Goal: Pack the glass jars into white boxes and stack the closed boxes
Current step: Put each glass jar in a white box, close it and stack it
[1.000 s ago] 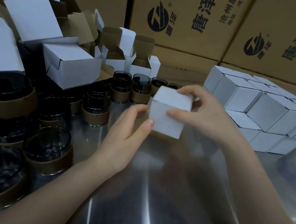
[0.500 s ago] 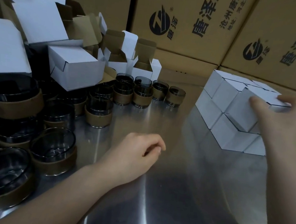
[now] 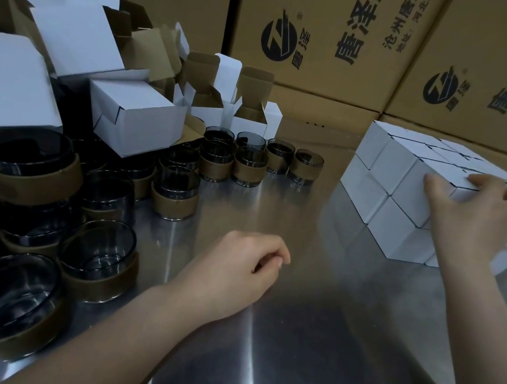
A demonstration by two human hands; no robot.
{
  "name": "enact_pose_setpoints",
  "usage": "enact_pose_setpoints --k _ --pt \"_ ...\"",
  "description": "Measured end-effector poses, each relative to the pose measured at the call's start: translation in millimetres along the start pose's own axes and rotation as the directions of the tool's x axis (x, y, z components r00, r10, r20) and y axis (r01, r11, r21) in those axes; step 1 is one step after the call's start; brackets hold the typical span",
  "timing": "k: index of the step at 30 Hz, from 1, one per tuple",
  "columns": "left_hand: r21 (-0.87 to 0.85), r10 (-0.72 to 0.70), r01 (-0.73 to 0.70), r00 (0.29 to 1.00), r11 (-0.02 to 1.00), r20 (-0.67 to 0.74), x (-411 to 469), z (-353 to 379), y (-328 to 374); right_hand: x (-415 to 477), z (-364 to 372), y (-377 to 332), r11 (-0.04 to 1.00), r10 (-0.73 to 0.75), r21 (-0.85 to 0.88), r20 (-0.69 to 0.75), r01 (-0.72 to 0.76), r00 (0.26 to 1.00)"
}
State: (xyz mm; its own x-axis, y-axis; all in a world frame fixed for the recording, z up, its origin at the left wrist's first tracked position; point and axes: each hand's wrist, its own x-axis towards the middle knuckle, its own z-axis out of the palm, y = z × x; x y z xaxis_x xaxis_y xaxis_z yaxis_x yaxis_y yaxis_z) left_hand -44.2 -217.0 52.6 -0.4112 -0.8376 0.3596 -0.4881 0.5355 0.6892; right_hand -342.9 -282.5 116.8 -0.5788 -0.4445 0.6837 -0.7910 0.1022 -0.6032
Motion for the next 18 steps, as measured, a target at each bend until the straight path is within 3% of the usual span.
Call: enact_pose_setpoints --k 5,8,10,12,14,16,18 --pt "0.005 0.006 -0.006 1.0 1.0 -0.007 1 0 -2 -5 -7 -14 0.987 -0.077 -0.144 -0.082 0.064 0.994" --pt "0.014 0.015 -0.015 1.0 1.0 -0.007 1 0 -2 -21 -13 -41 0.962 -0.266 0.036 -0.095 0.27 0.959" --pt "0.018 0.027 -0.027 1.0 0.999 -0.013 2 1 -2 -40 -13 -68 0.903 -0.382 0.237 0.067 0.357 0.922" --pt "0.017 0.031 -0.03 0.999 0.999 -0.03 2 1 -2 -65 -8 -99 0.857 -0.463 0.404 0.332 0.32 0.822" --pt "0.03 0.024 -0.022 0.998 0.999 -0.059 3 0 0 -92 1 -128 0.829 -0.522 0.504 0.539 0.243 0.661" --pt "0.031 0.01 -0.007 0.996 0.999 -0.083 3 -2 0 -112 15 -155 0.793 -0.588 0.564 0.605 0.232 0.537" --pt "0.024 0.007 -0.005 0.996 1.0 -0.084 3 -4 0 -125 33 -182 0.783 -0.61 0.581 0.647 0.222 0.458"
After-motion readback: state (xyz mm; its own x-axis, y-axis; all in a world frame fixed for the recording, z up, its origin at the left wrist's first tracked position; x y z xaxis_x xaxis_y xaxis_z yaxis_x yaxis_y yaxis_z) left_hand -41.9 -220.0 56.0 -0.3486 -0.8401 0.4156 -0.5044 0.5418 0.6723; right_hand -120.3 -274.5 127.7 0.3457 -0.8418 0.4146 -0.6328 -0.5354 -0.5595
